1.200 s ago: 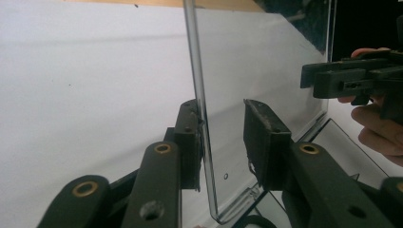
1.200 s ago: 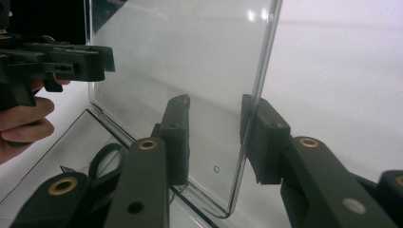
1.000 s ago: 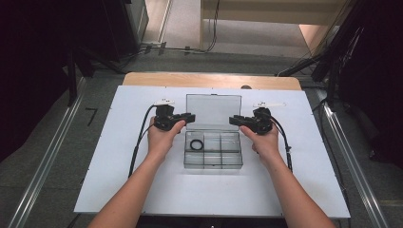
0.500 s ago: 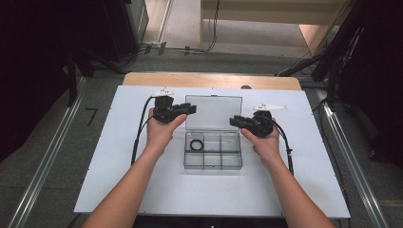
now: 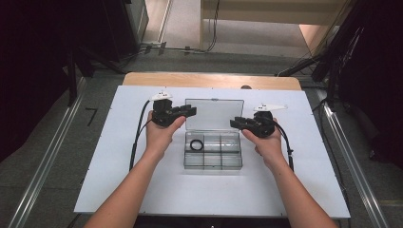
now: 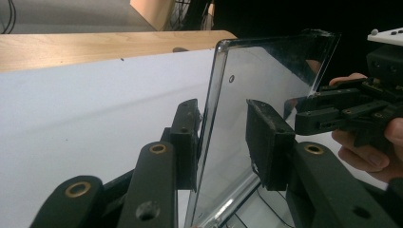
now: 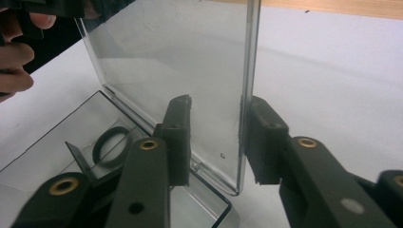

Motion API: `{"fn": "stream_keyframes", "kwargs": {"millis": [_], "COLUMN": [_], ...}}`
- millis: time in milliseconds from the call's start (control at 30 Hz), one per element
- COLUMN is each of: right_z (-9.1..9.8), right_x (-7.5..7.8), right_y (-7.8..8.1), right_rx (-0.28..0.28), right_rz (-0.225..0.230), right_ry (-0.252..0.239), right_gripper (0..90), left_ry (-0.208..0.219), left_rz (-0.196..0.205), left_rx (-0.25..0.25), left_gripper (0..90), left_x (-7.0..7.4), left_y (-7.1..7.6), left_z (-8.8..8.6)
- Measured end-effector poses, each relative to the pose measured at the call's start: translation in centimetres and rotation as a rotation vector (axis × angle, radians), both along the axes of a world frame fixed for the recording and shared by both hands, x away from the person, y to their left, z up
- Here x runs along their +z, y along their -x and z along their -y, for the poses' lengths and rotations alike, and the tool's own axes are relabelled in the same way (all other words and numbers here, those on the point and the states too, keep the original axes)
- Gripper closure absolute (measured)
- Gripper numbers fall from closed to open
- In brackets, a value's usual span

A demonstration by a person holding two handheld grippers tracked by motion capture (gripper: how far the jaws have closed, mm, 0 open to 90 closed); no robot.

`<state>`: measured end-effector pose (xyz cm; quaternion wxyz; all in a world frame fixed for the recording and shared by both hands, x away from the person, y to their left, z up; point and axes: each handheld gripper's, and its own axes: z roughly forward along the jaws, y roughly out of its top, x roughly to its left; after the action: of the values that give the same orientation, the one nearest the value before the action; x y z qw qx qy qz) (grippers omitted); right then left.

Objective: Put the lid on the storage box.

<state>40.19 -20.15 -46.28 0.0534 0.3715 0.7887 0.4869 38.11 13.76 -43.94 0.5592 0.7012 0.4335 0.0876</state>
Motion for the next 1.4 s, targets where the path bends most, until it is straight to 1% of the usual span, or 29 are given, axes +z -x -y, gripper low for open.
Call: {"fn": "stream_keyframes", "kwargs": {"millis": [100,167,233,333,467,600,767,967,1133,1400], "right_z": [0.0,0.2,0.3,0.4,0.3,0.1,0.0,0.1,0.1,0.1], "right_x": [0.4,0.8,1.6,2.5,3.6,4.4,4.7,5.0,5.2,5.2], "right_y": [0.1,0.1,0.3,0.4,0.8,1.1,1.3,1.6,1.8,2.3], "right_rx": [0.015,0.018,0.007,0.003,0.012,0.015,0.018,0.021,0.02,0.028], "right_rz": [-0.011,-0.009,0.003,0.024,0.059,0.076,0.091,0.106,0.115,0.126], "right_ry": [-0.002,-0.015,-0.024,-0.019,-0.017,-0.013,-0.011,-0.02,-0.009,-0.006], "right_gripper": [53.7,52.2,50.8,50.1,49.7,49.9,51.0,55.7,59.6,60.5], "left_ry": [-0.001,0.003,0.009,0.01,0.008,0.007,0.005,0.006,0.011,0.011], "left_rz": [0.015,0.023,0.026,0.031,0.038,0.044,0.052,0.058,0.064,0.071], "left_rx": [-0.006,-0.009,-0.011,-0.018,-0.023,-0.03,-0.036,-0.043,-0.048,-0.049], "left_gripper": [64.7,64.6,64.5,64.3,64.1,63.8,63.5,63.2,62.8,61.8], "left_x": [0.0,-0.1,-0.1,-0.1,0.0,-0.1,-0.1,-0.1,-0.2,-0.2], "left_y": [0.4,0.6,0.8,1.1,1.4,1.7,2.0,2.3,2.6,2.9], "left_z": [0.0,-0.1,-0.1,-0.1,-0.1,-0.2,-0.2,-0.3,-0.3,-0.4]}}
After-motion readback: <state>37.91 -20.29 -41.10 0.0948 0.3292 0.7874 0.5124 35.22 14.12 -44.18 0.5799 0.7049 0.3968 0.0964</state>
